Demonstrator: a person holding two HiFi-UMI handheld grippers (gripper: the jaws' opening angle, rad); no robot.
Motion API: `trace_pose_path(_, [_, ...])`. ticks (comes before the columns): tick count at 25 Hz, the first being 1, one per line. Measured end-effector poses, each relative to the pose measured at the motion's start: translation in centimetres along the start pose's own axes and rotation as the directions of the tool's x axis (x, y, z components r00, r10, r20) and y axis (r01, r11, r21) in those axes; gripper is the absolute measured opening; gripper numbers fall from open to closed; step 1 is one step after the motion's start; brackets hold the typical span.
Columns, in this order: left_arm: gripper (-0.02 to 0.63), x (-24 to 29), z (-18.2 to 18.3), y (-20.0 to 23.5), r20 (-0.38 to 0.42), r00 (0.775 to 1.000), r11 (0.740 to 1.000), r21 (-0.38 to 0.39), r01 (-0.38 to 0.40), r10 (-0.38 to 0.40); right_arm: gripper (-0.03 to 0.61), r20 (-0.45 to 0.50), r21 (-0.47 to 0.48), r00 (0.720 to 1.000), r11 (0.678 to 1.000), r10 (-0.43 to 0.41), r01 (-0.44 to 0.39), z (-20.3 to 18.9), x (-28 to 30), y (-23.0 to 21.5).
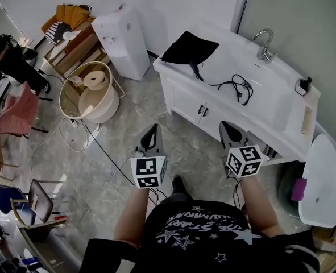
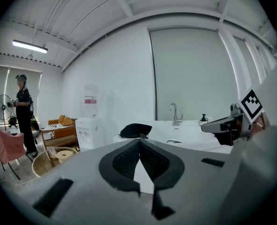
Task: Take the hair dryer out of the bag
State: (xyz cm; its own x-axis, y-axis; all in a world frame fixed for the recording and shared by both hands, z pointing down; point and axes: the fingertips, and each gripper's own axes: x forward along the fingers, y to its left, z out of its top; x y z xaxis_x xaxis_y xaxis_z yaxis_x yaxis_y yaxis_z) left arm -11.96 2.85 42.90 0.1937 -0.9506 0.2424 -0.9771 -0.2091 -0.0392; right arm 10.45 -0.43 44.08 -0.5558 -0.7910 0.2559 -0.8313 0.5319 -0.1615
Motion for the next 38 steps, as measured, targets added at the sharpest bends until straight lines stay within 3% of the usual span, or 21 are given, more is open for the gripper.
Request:
trace_pose_path(11, [0.011,6.4,0.9,5.5,0.018,0.994,0.994,-0.005,0.109,-0.109,0.006,0.008,0.034,0.998,0.997,-0.066,0.066,1.8,7.4,0.4])
trace_pose_path(18, [0.012,10.4,2.1,8.2,0.037,0.996,0.997,-0.012,0.078,-0.078,0.015,0.024,0.058,0.997,0.995,-0.079,0.077,3.2,12.5,-2.0])
trace_pose_path(23, [0.11,14.1,1.6,9.3,-0.002,0.993,0.993,0.004,0.117,-0.117,0.11,-0.003,0.09,0.999,0.995,-0.038,0.038,3.2,17.4,-3.6])
trace_pose_path(25, [0.181,15.9,1.4,9.9,-0.016,0.991,0.991,0.001,0.131,-0.131,0.157,-0.028,0.104,0.999,0.994,-0.025,0.028,3.2,19.5,-4.2])
trace_pose_path(29, [0.335,19.7,1.9,11.1,-0.015,0.989,0.989,-0.015,0.146,-0.146,0.193,-0.082,0.124,0.997,0.992,-0.008,0.019,3.2,23.4,-5.6])
trace_pose_path(31, [0.376,21.7,1.7,11.5,-0.042,0.986,0.987,-0.025,0.158,-0.159,0.226,-0.109,0.13,0.994,0.991,-0.004,0.018,3.2,25.2,-6.4])
trace_pose_path(35, [0.392,25.5,0.8,11.5,-0.126,0.973,0.98,0.011,0.199,-0.196,0.289,-0.146,0.149,0.989,0.989,0.005,0.017,3.2,28.0,-7.8])
trace_pose_path(38, [0.396,28.4,-0.3,11.3,-0.19,0.958,0.973,0.049,0.227,-0.214,0.298,-0.177,0.16,0.984,0.987,0.012,0.017,2.8,29.7,-8.8])
